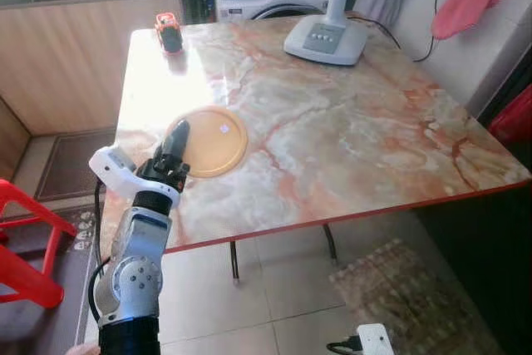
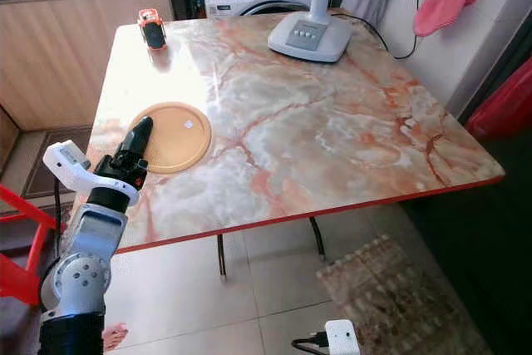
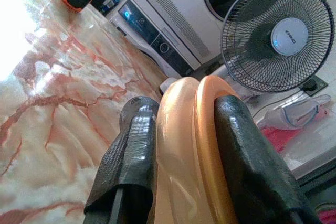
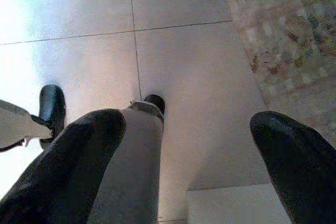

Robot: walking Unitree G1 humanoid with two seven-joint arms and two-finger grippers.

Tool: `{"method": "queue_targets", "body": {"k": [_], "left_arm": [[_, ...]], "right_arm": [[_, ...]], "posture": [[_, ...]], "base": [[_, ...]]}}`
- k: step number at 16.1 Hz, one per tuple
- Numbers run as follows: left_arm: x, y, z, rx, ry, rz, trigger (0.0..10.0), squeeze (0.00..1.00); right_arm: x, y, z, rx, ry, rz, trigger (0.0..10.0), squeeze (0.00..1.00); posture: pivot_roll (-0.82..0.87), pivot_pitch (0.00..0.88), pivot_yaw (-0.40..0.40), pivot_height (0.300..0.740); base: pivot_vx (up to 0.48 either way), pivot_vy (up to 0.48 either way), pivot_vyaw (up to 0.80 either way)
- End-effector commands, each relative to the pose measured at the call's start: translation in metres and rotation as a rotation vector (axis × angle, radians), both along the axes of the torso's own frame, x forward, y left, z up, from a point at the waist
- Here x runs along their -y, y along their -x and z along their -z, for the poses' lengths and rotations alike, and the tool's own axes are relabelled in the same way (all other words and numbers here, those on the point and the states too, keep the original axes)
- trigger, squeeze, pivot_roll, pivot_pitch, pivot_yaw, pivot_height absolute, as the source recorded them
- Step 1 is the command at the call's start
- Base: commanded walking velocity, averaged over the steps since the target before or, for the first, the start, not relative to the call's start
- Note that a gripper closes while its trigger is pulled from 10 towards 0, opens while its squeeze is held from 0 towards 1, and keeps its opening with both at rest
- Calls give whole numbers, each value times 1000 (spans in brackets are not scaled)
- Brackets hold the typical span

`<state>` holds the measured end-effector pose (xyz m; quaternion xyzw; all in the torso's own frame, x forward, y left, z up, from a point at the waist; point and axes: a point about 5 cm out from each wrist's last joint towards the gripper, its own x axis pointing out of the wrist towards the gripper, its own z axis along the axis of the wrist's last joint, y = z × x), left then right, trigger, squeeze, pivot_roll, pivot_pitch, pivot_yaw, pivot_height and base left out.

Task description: Restocking fridge

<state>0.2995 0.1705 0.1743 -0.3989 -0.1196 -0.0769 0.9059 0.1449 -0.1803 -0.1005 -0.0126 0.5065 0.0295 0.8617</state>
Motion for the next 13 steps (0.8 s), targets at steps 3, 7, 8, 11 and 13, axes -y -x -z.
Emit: {"method": "queue_targets", "body": {"k": [3, 7, 8, 11, 13], "left_arm": [[5, 0, -9, 24, -27, -15, 10000, 0], [4, 2, -2, -15, -14, -23, 10000, 0], [5, 2, -3, -15, -21, -21, 10000, 0], [5, 1, -3, -16, -15, -23, 10000, 0], [7, 2, -2, -23, -16, -18, 10000, 0]], "right_arm": [[1, 1, 0, 4, -2, 22, 10000, 0], [2, 0, 0, 11, -2, 31, 10000, 0], [3, 0, 0, 10, -1, 30, 10000, 0], [3, 1, 0, 6, 3, 26, 10000, 0], [3, 2, 0, 5, 4, 31, 10000, 0]], "posture": [[28, 25, -25, 740], [13, 43, -25, 740], [14, 45, -25, 740], [4, 48, -25, 740], [8, 49, -25, 740]], "base": [[0, 0, 0], [0, 0, 0], [0, 0, 0], [0, 0, 0], [0, 0, 0]]}}
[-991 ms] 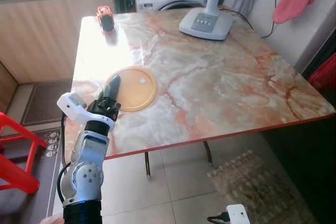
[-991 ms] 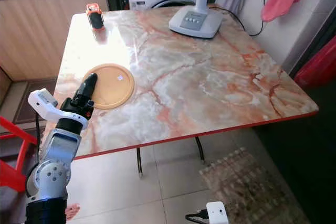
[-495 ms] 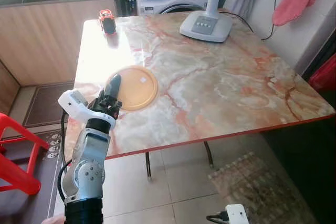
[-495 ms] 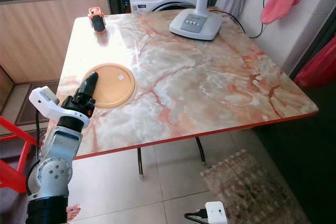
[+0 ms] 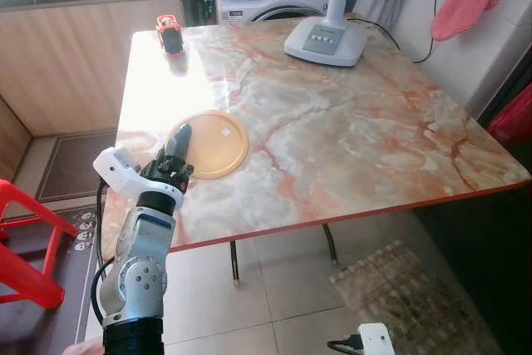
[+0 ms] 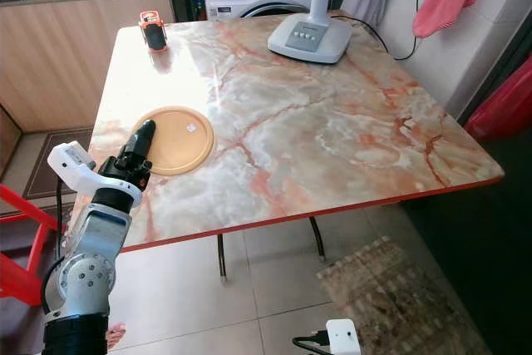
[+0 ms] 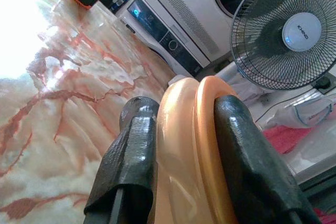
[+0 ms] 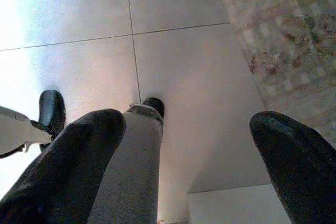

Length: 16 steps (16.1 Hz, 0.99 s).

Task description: Restocking fridge

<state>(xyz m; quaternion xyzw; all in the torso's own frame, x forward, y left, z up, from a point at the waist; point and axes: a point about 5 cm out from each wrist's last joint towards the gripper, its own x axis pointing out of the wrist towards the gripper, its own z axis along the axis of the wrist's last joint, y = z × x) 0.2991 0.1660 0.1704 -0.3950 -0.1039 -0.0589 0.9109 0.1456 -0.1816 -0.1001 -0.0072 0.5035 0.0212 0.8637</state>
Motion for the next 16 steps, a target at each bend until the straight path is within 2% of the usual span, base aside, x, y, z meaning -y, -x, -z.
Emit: {"method": "queue_targets", "body": {"k": [1, 3, 10, 16], "left_arm": [[2, 1, -6, 21, -4, 2, 10000, 0], [0, 1, -6, 16, -5, 1, 10000, 0], [1, 2, -6, 18, -5, 12, 10000, 0], [0, 2, -5, 16, -4, 7, 10000, 0]], "right_arm": [[2, 3, 1, -1, 5, 11, 10000, 0], [2, 3, 1, -1, 4, 12, 10000, 0], [1, 5, 2, -4, 7, 12, 10000, 0], [2, 6, 2, -6, 10, 8, 10000, 0]], "posture": [[5, 49, -23, 740], [3, 50, -22, 740], [4, 12, -13, 740], [6, 23, -17, 740]], "base": [[0, 0, 0], [0, 0, 0], [0, 250, 0], [0, 207, 0]]}}
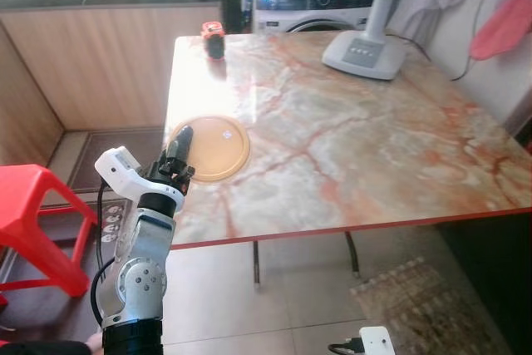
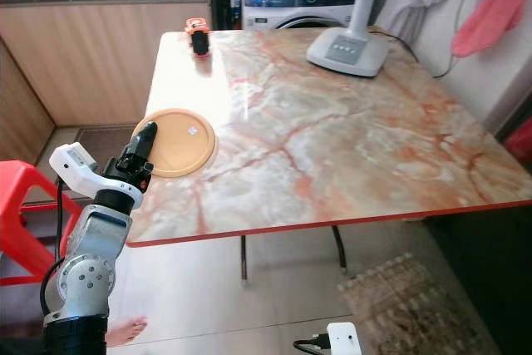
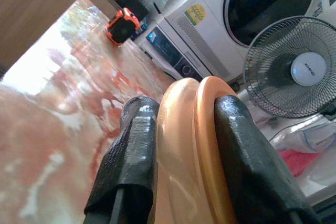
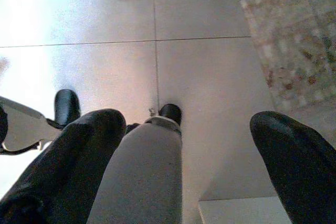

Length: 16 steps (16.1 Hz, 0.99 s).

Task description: Restocking fridge

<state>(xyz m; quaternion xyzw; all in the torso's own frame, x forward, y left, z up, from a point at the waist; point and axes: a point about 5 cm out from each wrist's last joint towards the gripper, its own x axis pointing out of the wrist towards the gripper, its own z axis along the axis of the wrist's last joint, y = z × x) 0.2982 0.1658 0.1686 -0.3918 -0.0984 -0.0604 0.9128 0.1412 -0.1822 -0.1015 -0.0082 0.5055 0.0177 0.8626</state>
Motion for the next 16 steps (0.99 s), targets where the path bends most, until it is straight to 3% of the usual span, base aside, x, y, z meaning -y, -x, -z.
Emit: {"method": "queue_targets", "body": {"k": [1, 3, 13, 16], "left_arm": [[0, 1, -6, 23, 6, 0, 10000, 0], [0, 0, -6, 19, 8, -1, 10000, 0], [-1, 1, -5, 13, 5, -8, 10000, 0], [-2, 1, -2, 1, 0, -14, 10000, 0]], "right_arm": [[2, 1, 0, -1, 6, 4, 10000, 0], [3, 1, 0, -1, 8, 6, 10000, 0], [2, 0, 0, 0, 7, 5, 10000, 0], [2, 0, 0, -1, 8, 4, 10000, 0]], "posture": [[6, 23, -17, 740], [7, 31, -20, 740], [12, 38, -20, 740], [13, 38, -20, 740]], "base": [[0, 0, 0], [0, 0, 0], [0, 300, 0], [0, 0, 0]]}}
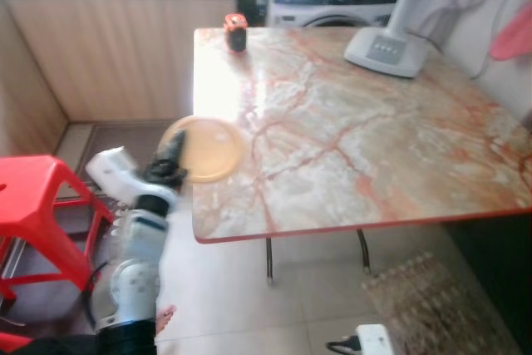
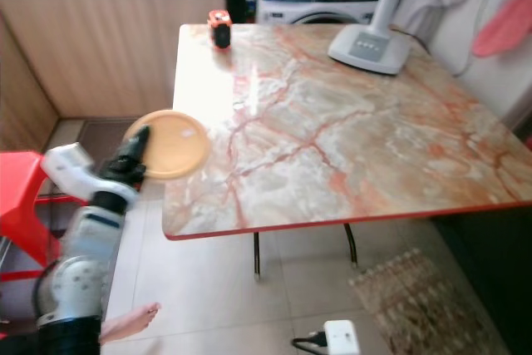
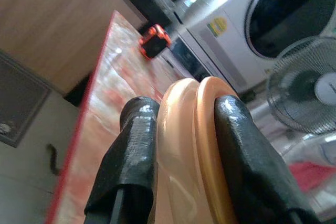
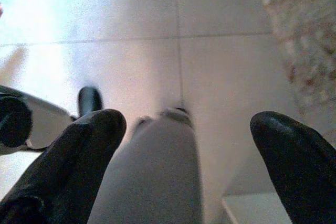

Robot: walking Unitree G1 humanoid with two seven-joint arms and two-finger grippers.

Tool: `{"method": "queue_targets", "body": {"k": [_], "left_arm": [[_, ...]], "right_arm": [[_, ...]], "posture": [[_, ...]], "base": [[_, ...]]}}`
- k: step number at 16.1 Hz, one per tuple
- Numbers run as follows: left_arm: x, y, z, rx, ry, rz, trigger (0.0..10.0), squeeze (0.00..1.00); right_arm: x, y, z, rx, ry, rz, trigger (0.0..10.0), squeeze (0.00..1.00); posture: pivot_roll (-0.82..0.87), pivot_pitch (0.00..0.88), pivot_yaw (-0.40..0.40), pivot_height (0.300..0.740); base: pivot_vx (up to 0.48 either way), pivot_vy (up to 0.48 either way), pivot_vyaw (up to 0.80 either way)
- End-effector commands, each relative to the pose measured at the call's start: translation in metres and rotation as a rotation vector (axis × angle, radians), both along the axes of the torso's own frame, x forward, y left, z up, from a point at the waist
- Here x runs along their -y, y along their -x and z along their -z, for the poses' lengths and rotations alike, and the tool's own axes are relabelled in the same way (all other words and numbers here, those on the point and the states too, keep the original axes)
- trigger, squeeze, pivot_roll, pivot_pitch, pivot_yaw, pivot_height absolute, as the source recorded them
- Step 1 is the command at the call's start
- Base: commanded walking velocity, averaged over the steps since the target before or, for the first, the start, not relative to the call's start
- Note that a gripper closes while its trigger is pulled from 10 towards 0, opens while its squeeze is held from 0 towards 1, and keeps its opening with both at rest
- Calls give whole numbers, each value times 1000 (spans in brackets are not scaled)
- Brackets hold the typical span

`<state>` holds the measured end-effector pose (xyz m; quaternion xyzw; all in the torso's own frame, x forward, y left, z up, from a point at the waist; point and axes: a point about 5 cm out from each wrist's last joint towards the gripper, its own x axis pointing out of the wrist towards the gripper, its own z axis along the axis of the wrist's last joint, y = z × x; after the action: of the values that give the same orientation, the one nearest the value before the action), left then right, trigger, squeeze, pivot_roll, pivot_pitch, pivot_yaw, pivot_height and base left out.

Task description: Restocking fridge

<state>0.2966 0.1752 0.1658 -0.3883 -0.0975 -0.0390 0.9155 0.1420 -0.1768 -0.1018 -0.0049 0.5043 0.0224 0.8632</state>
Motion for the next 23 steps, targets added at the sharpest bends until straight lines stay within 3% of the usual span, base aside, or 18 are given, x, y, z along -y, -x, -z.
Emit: {"method": "queue_targets", "body": {"k": [1, 6, 23], "left_arm": [[7, 0, -5, 18, 6, 27, 10000, 0], [9, 0, -3, 8, -18, 22, 10000, 0], [15, -1, -6, 29, -32, 52, 10000, 0]], "right_arm": [[8, 1, 0, -4, 18, 10, 10000, 0], [8, 2, 0, -9, 21, 5, 10000, 0], [7, 2, 0, -21, 17, -11, 10000, 0]], "posture": [[14, 40, -20, 740], [12, 42, -20, 740], [17, 32, -24, 740]], "base": [[0, 0, 0], [0, 0, -129], [0, 0, -800]]}}
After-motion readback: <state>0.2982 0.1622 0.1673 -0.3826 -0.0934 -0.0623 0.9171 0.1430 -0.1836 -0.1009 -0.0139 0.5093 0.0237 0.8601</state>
